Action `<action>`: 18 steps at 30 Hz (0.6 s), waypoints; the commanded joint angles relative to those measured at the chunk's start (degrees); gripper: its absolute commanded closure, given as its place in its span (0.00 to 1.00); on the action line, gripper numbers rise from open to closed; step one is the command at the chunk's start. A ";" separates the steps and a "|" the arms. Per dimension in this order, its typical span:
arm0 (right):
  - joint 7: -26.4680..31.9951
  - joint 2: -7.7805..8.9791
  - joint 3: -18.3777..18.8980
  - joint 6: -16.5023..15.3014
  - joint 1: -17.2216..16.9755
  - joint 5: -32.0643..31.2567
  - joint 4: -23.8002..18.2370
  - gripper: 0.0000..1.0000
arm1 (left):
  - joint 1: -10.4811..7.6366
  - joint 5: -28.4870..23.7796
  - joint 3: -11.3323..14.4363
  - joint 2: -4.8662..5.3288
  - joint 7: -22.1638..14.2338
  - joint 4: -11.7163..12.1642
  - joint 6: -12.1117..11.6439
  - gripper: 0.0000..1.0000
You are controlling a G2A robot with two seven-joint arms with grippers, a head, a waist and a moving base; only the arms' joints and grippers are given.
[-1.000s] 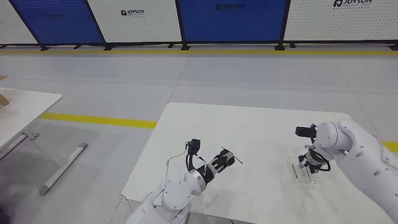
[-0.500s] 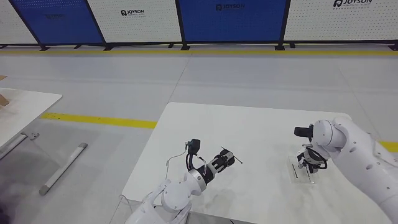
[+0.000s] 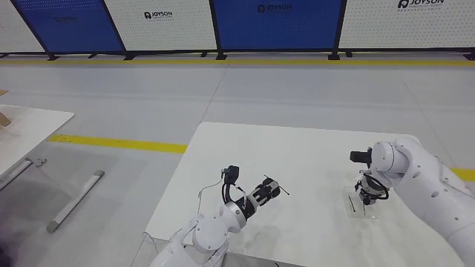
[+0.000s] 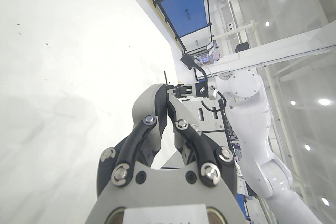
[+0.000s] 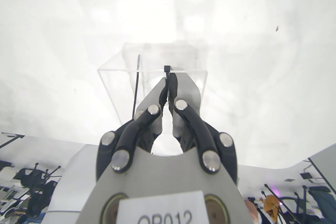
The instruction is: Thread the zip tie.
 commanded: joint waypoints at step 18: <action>0.00 -0.41 0.59 -2.01 -0.06 -0.77 0.09 1.00 | 0.00 0.00 0.00 0.00 0.00 0.00 0.00 1.00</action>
